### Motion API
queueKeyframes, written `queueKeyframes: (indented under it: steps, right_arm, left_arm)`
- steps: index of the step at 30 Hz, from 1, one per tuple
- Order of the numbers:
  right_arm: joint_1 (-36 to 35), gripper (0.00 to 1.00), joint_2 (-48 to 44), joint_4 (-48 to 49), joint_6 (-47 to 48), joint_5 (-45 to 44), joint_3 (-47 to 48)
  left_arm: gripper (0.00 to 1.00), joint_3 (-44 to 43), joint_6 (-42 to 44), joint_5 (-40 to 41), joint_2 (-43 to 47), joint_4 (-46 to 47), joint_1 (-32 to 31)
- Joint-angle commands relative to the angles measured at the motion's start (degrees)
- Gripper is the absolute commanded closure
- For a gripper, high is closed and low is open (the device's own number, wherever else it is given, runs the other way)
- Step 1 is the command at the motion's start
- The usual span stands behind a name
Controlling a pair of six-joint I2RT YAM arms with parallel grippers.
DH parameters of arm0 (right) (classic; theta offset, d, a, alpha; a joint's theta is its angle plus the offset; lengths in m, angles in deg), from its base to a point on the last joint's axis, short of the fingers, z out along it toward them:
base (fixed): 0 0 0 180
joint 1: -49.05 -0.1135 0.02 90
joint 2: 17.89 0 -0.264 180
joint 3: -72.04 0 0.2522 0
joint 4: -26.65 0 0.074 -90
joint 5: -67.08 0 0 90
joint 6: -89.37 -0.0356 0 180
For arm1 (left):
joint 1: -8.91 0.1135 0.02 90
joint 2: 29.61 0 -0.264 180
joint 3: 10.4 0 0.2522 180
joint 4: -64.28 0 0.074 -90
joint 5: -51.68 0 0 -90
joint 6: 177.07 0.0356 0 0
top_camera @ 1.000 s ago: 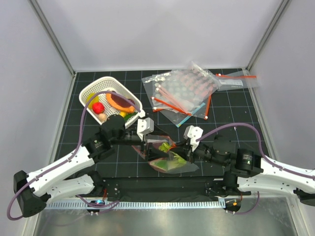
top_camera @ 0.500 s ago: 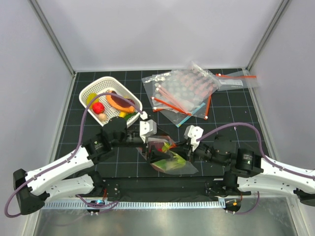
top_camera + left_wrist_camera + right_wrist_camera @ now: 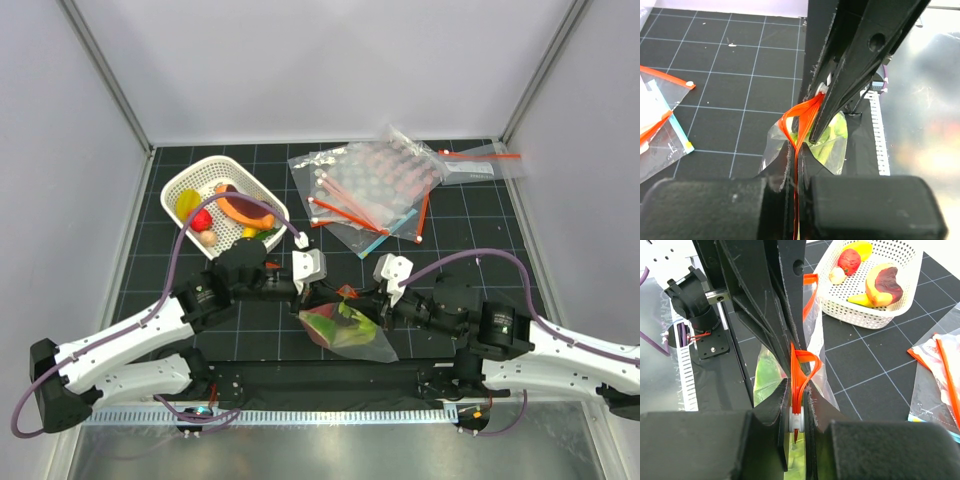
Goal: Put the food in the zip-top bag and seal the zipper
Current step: Zip the zipper food storage bag at the center of the board.
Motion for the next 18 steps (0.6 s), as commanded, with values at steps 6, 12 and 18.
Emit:
queueKeyframes:
  steps: [6, 12, 18]
  right_arm:
    - [-0.24, 0.78, 0.39, 4.37, -0.99, -0.76, -0.90]
    - [-0.24, 0.50, -2.51, 6.83, -1.34, -3.31, -2.93]
    - [-0.24, 0.31, -3.13, 9.91, -1.52, -4.11, -5.04]
  left_arm:
    - [1.00, -1.61, -0.09, 1.46, 0.66, 1.12, -0.25]
    - [1.00, -0.29, -0.97, 1.46, 2.33, 3.49, -0.25]
    - [1.00, 2.08, -1.84, 1.02, 4.53, 6.30, -0.25]
